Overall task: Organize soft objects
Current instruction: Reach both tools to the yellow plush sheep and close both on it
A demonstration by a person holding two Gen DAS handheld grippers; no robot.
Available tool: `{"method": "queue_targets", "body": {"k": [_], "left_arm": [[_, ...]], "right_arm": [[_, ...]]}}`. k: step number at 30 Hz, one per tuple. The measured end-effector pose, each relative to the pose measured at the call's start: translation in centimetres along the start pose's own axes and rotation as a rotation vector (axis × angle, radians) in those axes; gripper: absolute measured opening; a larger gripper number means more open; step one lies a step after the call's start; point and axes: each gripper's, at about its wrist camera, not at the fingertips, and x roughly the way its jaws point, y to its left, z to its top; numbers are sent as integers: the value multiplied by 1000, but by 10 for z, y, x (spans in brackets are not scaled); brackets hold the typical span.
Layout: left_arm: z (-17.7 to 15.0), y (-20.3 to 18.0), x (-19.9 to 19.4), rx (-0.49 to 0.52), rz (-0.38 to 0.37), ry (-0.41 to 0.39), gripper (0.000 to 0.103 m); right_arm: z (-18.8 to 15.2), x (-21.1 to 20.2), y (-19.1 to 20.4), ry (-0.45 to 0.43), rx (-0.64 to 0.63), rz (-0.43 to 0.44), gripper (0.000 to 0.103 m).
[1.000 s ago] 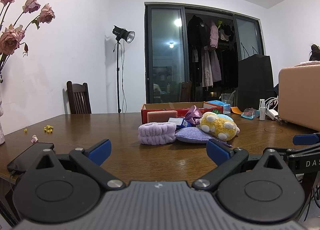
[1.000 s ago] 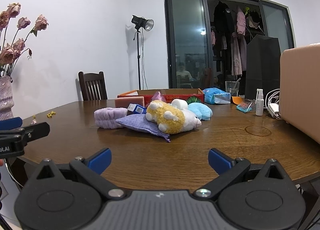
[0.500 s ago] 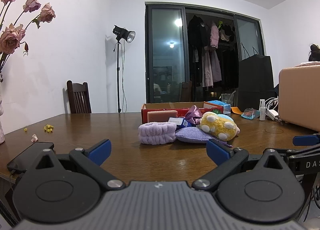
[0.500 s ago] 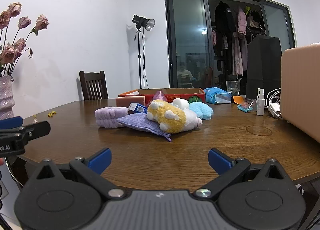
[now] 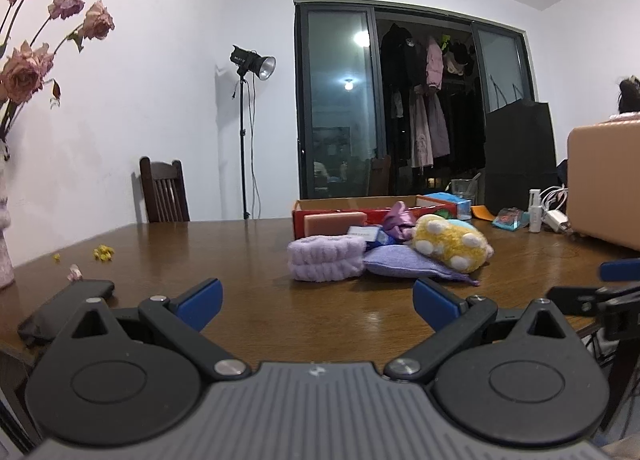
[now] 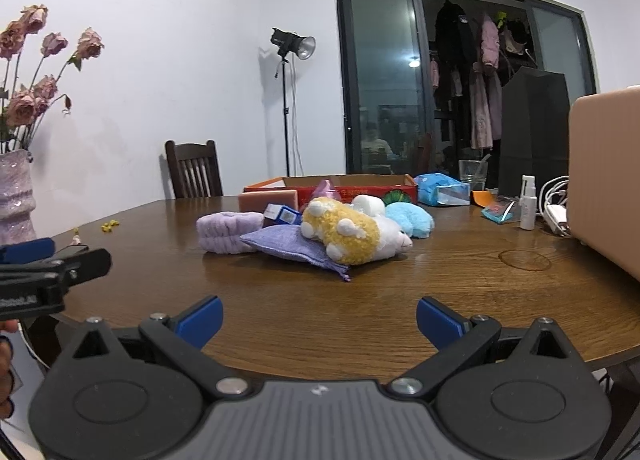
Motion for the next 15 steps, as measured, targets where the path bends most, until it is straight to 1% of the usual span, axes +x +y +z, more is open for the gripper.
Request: {"method": "queue_targets", "body": {"k": [2,4,8,10,12,14,15], "left_arm": [[3,8,9,18,2,-12,103],[7,16,26,28,-5,-7,103],[30,23,77,61,-46,28,103],[47,23,100,50,-101,44,103],[66,24,125,27,-139,84,103],[82,22,150,-23,-145,135,103],[88,19,162,-48,-160,160,103]], "right_arm": [[2,2,-3,3,1,-1,103],[6,5,-9,-1,15,-13,103],[21,31,-29,-18,32,-51,103],[34,53,-40,-13,26,-57,103],[46,74,-51,-3,23,-49,103],[59,97,-63,21,32,-37,103],[66,109,-71,32,48,-34,103]]}}
